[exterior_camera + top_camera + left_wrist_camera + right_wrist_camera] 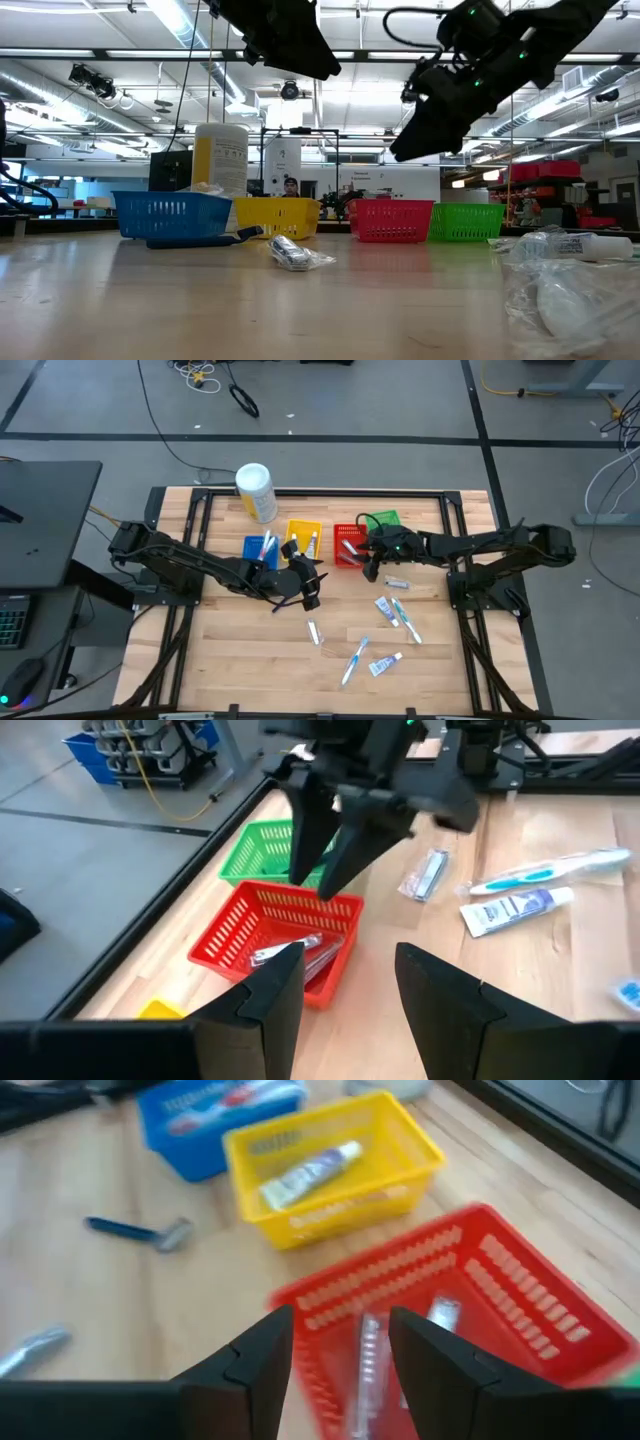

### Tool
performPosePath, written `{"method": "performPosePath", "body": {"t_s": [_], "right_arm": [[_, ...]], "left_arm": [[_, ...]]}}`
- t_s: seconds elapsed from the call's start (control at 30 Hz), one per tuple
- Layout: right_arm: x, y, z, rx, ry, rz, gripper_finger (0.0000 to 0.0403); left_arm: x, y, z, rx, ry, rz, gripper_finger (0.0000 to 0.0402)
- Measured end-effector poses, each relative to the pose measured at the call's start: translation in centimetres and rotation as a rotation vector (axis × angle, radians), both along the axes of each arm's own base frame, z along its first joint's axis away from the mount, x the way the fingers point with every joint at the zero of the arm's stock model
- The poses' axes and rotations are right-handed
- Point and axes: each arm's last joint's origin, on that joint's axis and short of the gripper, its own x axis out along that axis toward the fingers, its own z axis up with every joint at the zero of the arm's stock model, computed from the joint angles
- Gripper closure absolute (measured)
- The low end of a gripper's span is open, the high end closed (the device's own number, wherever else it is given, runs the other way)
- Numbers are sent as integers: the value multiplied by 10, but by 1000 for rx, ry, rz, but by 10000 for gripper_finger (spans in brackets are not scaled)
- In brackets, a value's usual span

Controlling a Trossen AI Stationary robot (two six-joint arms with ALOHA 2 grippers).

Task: Pick & Place Travel size toiletries
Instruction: Put the blue razor into the green bin

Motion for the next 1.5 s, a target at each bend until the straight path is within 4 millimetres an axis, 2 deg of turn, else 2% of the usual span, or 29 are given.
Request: {"method": "performPosePath", "body": {"t_s": [0.17,0.33,0.5,0.7,0.87,1.13,1.5], "right_arm": [[-4,21,7,-4,-1,83,225],[-3,40,8,10,-5,148,225],[-3,51,8,31,-13,166,225],[-3,56,8,6,-14,141,225],[-3,56,8,9,-15,139,225],[-3,56,8,9,-15,138,225],[-3,56,8,9,-17,138,225]], "left_arm": [[0,-1,0,-53,-18,2,236],[-6,-4,-12,-255,62,-25,236],[-27,-13,-42,-404,211,50,236],[-52,-20,-83,-543,254,179,236],[-69,-23,-107,-516,265,181,236],[-81,-22,-125,-460,213,193,236],[-74,-23,-133,-451,174,152,237]]}}
